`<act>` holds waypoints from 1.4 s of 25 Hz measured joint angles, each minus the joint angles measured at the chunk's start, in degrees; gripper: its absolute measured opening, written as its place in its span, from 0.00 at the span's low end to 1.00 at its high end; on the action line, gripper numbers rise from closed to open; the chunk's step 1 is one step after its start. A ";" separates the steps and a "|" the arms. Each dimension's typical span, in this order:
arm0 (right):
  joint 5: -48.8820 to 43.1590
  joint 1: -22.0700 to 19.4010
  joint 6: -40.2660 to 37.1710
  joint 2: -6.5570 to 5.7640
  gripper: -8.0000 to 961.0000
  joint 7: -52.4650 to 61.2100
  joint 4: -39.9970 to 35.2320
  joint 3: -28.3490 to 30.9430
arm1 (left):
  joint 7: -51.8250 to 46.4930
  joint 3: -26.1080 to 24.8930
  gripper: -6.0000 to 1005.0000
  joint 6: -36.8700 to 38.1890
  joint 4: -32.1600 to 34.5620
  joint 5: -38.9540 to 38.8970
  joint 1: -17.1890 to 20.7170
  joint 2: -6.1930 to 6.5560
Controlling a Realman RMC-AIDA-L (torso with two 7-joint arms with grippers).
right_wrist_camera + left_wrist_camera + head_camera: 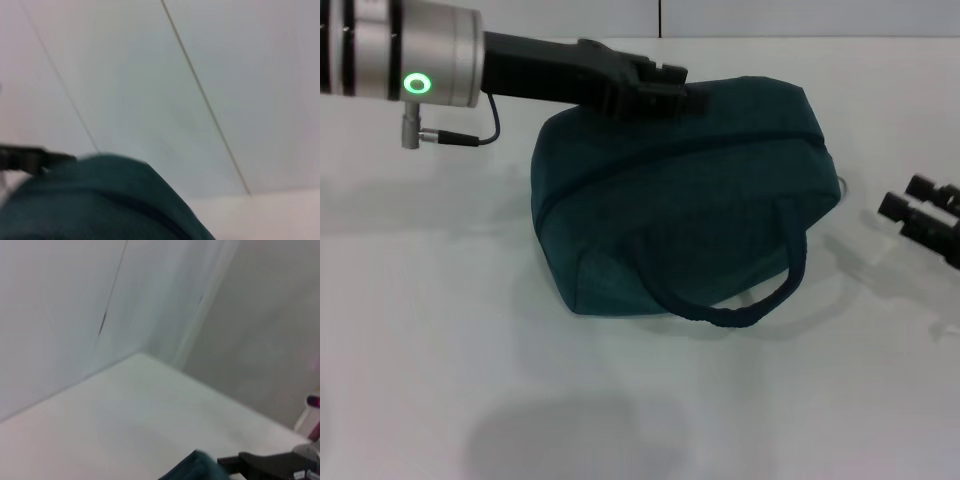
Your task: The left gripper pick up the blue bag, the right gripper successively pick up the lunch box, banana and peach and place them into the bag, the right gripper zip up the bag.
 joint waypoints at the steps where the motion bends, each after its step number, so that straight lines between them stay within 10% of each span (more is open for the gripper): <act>1: 0.00 -0.11 -2.03 -0.16 0.45 -0.22 -0.02 0.67 | 1.27 -0.02 0.49 0.07 0.17 -1.90 0.95 0.01; 11: -0.06 0.48 -23.71 -3.05 0.74 -1.12 -5.48 5.71 | 19.05 -0.02 0.49 6.63 -0.19 -22.77 13.37 1.57; 23: -10.90 6.51 -23.29 -5.85 0.74 13.67 -19.29 6.01 | 34.61 -0.10 0.75 11.98 -6.58 -25.77 22.06 -0.09; 30: -18.14 10.83 -18.03 -4.59 0.74 16.83 -19.58 6.01 | 40.28 -0.11 0.86 13.13 -11.38 -25.76 22.13 -0.64; 35: -19.58 12.35 -17.52 -3.22 0.92 16.93 -20.06 6.00 | 42.14 -0.10 0.88 13.15 -12.60 -25.75 22.16 -0.71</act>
